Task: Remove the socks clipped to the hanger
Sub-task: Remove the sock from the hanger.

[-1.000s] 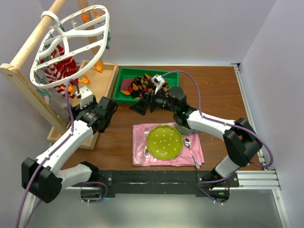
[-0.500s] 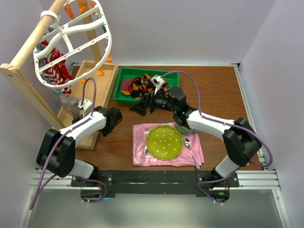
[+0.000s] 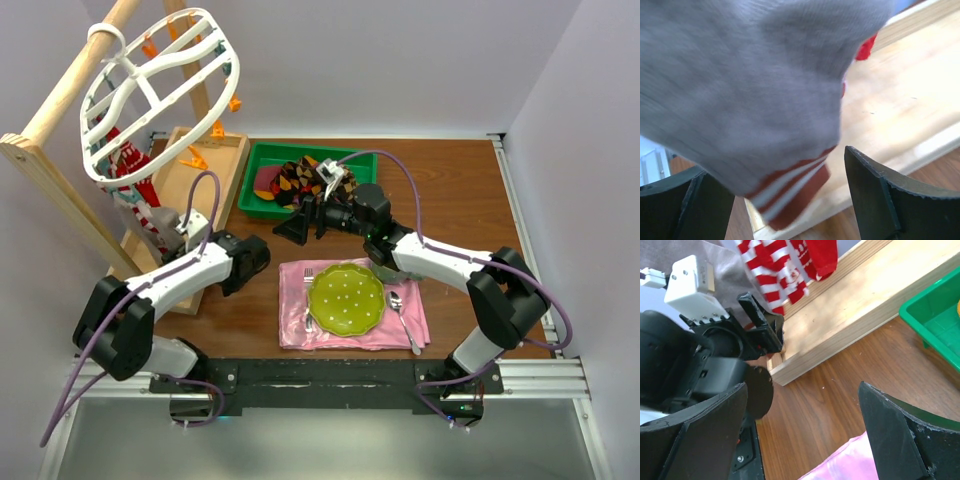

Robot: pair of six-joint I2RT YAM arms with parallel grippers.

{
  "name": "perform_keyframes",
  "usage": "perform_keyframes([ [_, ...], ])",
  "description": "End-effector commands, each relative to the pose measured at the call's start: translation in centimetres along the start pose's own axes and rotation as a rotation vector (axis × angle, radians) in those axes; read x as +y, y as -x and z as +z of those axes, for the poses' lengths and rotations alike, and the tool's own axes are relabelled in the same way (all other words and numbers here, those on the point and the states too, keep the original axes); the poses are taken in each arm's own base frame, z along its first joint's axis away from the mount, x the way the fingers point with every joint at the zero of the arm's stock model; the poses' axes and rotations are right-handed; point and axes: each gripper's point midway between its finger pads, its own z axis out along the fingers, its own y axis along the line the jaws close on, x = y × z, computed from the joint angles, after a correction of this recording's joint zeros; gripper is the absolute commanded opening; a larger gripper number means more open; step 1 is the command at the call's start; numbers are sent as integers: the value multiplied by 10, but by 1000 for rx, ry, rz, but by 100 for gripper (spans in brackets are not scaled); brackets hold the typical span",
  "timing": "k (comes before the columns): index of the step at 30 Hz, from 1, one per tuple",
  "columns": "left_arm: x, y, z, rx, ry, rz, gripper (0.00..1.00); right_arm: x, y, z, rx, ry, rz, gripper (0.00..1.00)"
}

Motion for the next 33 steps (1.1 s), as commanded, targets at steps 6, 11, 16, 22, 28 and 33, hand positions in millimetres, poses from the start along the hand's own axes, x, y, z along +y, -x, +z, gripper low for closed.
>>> perform_keyframes([
  [6,11,19,0,-75,-27,-71,84,8,14,0,-26,11,-40,96],
  [11,14,25,4,-93,-9,-106,86,8,13,-1,-23,6,-42,96],
  [16,8,43,9,-148,11,-152,65,8,14,-4,-28,0,-42,94],
  [22,0,46,3,-150,-15,-155,0,5,12,-6,-29,-12,-47,86],
  [28,-17,40,-16,-146,-103,-55,0,6,13,-5,-29,-12,-53,85],
  [33,-35,40,-40,-155,-198,26,0,7,17,-8,-35,-19,-64,84],
])
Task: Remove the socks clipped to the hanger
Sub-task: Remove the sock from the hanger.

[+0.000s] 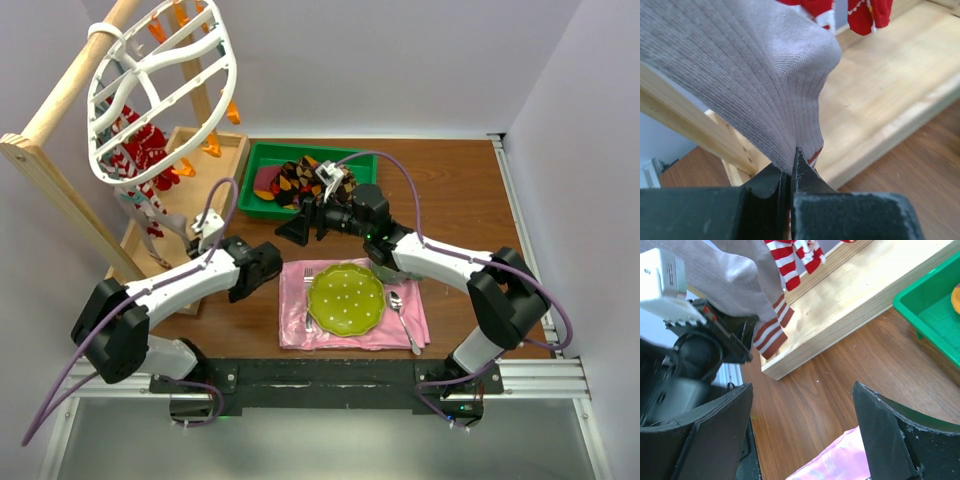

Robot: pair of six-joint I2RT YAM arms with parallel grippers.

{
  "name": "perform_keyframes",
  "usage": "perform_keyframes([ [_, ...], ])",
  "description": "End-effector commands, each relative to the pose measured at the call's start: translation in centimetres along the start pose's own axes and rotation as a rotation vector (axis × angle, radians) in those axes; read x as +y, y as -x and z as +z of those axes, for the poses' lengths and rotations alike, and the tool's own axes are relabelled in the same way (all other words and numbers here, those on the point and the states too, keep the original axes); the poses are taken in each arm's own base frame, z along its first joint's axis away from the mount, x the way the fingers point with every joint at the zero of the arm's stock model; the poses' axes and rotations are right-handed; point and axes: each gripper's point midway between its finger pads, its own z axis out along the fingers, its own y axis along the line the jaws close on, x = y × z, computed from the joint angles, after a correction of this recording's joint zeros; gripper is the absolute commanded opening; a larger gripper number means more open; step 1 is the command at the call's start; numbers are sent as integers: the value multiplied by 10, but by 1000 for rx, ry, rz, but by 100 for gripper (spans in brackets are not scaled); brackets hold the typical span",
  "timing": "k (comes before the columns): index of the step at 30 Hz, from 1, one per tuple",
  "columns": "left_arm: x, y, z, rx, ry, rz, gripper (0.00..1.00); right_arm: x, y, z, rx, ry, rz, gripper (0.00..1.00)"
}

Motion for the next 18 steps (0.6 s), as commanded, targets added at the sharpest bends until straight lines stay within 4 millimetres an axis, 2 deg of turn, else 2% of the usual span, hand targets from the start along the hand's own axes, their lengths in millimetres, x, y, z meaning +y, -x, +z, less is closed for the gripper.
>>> perform_keyframes([
  [1,-19,29,-10,-113,-63,13,0,15,26,-8,-66,10,-64,84],
  [4,-27,32,-19,-110,-100,31,0,15,27,-10,-65,3,-71,84],
  [8,-39,46,-32,-114,-142,51,0,16,27,-11,-65,1,-78,85],
  [17,-53,74,-49,-104,-199,124,0,19,30,-16,-65,1,-92,85],
  [18,-50,76,-50,-94,-209,186,0,19,30,-16,-64,-1,-94,84],
])
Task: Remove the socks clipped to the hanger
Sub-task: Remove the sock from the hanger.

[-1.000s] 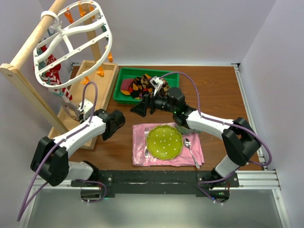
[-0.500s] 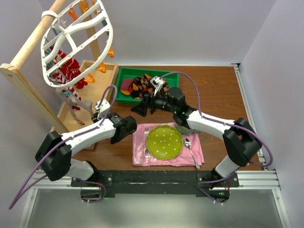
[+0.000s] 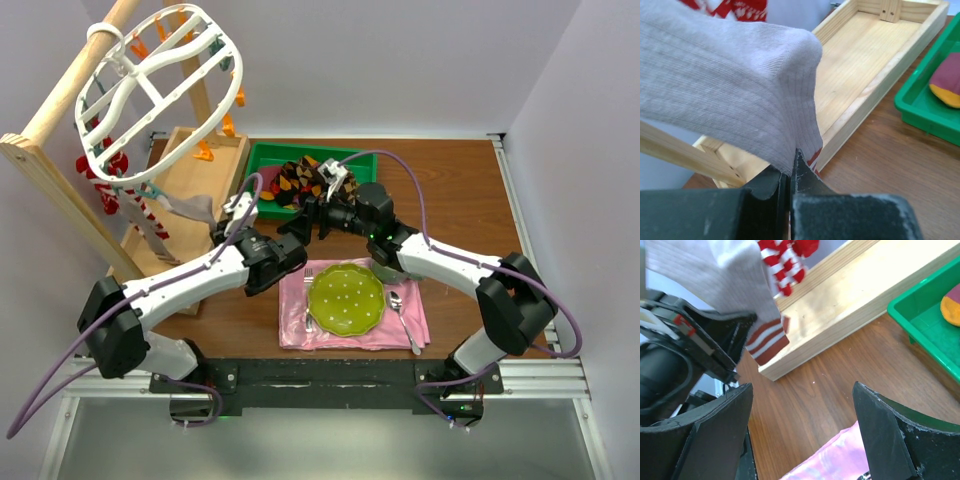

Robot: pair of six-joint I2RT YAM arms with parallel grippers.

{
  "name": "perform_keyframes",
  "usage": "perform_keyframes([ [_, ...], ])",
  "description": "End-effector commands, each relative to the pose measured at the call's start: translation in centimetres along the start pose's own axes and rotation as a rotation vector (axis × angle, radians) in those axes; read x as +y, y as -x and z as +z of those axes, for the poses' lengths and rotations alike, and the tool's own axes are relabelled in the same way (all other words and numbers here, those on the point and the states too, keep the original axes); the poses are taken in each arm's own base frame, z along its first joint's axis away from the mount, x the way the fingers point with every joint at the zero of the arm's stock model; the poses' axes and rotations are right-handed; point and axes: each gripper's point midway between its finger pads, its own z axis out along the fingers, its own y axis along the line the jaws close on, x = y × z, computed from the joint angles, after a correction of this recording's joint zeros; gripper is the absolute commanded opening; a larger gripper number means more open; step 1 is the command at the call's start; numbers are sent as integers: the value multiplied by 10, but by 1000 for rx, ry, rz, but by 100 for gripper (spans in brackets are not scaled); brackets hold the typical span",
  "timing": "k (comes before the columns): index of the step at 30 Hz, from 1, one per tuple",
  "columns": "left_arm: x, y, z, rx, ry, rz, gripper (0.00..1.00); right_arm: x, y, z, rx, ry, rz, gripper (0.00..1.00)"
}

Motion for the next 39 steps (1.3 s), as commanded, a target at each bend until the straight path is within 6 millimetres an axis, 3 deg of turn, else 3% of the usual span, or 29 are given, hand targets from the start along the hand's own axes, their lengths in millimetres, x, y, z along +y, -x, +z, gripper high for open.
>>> perform_keyframes([
  [1,-11,31,-5,-29,-44,13,0,14,22,-9,-53,13,-55,85],
  [3,-13,33,-9,1,-131,124,0,13,22,-10,-51,7,-59,85],
  [4,-33,33,-10,-6,-203,38,0,14,23,-10,-53,8,-64,85],
  [7,-45,49,-23,-52,-442,-26,0,15,24,-12,-50,4,-77,85],
  [13,-55,56,-33,-43,-545,-2,0,18,28,-14,-55,11,-101,86],
  [17,-79,58,-46,-65,-678,-13,0,22,32,-15,-62,23,-121,87],
  [22,-100,74,-53,-84,-735,-23,0,16,35,-19,-70,-22,-135,87],
  [32,-140,99,-64,-113,-808,1,0,-5,49,-48,-166,-202,-178,93],
  [39,-156,111,-72,-75,-851,-24,0,-15,29,-56,-158,-215,-186,96],
])
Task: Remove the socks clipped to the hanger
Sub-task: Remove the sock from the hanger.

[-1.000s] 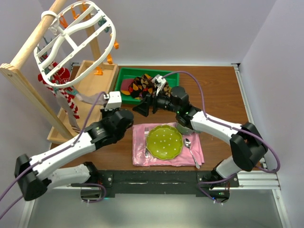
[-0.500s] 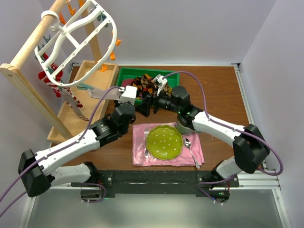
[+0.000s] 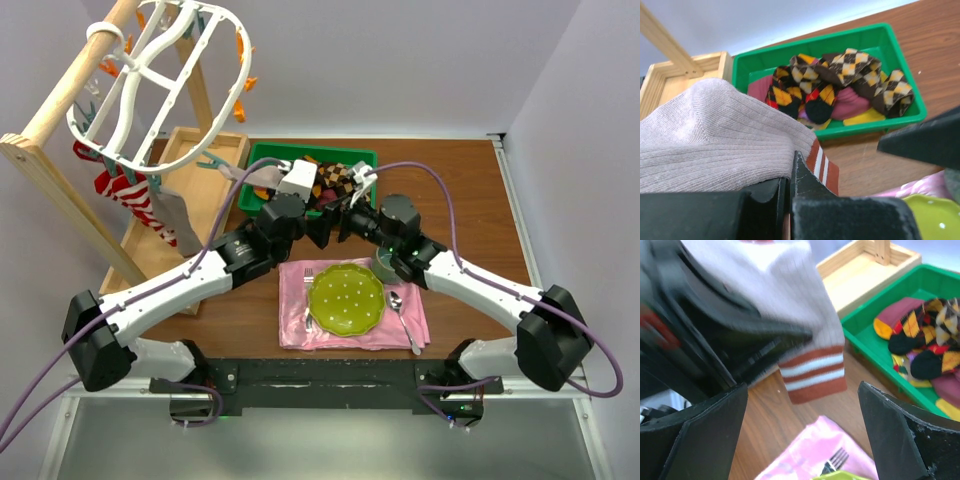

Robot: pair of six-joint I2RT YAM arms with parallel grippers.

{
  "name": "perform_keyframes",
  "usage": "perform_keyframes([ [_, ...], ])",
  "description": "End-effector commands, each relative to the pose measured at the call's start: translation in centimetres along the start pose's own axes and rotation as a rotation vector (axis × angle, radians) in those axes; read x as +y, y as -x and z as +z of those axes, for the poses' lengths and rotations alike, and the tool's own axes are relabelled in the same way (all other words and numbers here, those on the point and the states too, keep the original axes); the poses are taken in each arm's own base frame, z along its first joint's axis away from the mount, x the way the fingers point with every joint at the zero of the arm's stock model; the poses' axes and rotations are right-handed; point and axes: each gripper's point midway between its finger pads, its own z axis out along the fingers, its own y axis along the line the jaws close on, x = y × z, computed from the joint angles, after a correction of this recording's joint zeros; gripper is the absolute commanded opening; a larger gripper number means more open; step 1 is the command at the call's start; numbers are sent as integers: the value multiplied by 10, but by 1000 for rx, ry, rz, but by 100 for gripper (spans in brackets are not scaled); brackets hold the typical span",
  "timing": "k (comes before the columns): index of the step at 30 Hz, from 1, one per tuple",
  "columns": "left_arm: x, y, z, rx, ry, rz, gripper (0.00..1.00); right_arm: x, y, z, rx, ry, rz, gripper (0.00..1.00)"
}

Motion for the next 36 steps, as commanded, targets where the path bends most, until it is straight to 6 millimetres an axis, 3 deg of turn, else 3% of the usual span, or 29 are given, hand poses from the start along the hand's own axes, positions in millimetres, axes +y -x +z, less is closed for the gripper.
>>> perform_keyframes([
  [1,-13,26,0,-25,-48,-62,0,-12,-7,-4,-26,-37,-28,96],
  [4,-20,25,2,10,-60,-83,0,-19,-18,-5,-25,-56,-15,96],
  [16,-37,22,4,82,-106,-132,0,-17,-20,3,-48,-24,-29,97],
  [23,-45,24,3,103,-135,-155,0,-18,-13,21,-71,-44,-47,98],
  [31,-46,18,2,126,-134,-160,0,-24,4,25,-150,-102,-22,96],
  [34,-51,17,2,129,-157,-169,0,-24,4,28,-152,-100,-11,85],
  [36,-52,18,2,129,-165,-173,0,-24,4,30,-150,-101,-11,65],
])
